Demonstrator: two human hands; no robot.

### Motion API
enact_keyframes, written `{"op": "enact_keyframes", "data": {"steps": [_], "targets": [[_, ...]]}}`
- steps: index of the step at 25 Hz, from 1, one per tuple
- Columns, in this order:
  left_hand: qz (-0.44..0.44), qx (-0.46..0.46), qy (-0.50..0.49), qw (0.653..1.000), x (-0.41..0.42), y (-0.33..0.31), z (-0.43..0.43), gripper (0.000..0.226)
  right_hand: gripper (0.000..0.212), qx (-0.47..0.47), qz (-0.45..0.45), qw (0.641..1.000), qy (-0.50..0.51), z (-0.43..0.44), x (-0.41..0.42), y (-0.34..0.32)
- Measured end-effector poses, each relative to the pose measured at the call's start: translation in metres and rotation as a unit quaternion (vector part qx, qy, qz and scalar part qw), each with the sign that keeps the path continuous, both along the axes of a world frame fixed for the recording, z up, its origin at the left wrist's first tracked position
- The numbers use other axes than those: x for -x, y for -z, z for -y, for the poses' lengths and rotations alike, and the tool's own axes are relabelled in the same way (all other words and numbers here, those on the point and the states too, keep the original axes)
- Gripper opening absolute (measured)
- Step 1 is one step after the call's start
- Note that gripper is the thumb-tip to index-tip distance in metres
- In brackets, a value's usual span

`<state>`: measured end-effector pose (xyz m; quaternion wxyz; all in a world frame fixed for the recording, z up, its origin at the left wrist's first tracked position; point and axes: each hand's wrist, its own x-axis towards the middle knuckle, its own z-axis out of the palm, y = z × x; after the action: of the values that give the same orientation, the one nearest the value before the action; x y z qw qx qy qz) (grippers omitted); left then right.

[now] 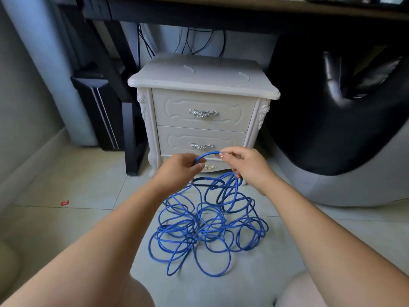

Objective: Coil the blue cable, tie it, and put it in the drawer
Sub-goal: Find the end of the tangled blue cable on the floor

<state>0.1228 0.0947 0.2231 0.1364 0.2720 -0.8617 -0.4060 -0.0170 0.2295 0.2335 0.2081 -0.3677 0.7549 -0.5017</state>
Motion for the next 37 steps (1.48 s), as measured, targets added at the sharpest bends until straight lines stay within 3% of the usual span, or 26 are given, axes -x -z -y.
{"op": "enact_keyframes", "data": {"steps": [2,5,9,13,17,18,20,22,26,30,35,37], "targets": [[-0.03,-0.055,0.019,0.998,0.0,-0.005,-0.011,0.025,0.012,0.014,0.024,1.0,-0.001,-0.001,-0.005,-0.003],[-0.078,-0.236,0.035,0.968,0.003,-0.008,-0.021,0.027,0.012,0.054,0.075,0.996,0.002,0.001,-0.009,-0.012],[-0.003,-0.317,0.042,0.948,0.006,0.01,-0.014,0.07,0.017,0.195,0.265,0.944,0.004,0.008,-0.007,-0.018],[0.111,-0.212,0.121,0.963,0.016,0.022,-0.02,0.077,0.016,0.281,0.381,0.881,0.0,0.019,-0.012,-0.024],[0.084,-0.082,0.033,0.992,0.029,0.024,-0.026,0.028,0.016,0.317,0.426,0.847,-0.017,0.027,-0.017,-0.029],[0.069,-0.096,0.014,0.993,0.029,0.024,-0.02,0.017,0.016,0.32,0.424,0.847,-0.017,0.026,-0.014,-0.032],[0.022,-0.221,-0.01,0.975,0.023,0.019,-0.006,0.007,0.017,0.303,0.388,0.87,-0.002,0.019,-0.004,-0.035],[-0.026,-0.343,-0.035,0.938,0.017,0.011,0.004,0.018,0.019,0.261,0.343,0.902,0.028,0.01,0.008,-0.036],[-0.11,-0.481,-0.024,0.869,0.013,0.002,0.014,0.033,0.02,0.207,0.277,0.935,0.08,-0.002,0.019,-0.035],[-0.158,-0.5,-0.007,0.851,0.011,-0.003,0.015,0.046,0.016,0.14,0.163,0.971,0.101,-0.008,0.023,-0.028],[-0.165,-0.495,0.045,0.852,0.015,-0.006,0.008,0.023,0.011,0.051,0.072,0.993,0.081,0.003,0.01,-0.016],[-0.155,-0.462,0.069,0.87,0.017,-0.008,0.004,0.029,0.013,0.015,0.02,0.998,0.051,0.008,0.003,-0.014]]}}
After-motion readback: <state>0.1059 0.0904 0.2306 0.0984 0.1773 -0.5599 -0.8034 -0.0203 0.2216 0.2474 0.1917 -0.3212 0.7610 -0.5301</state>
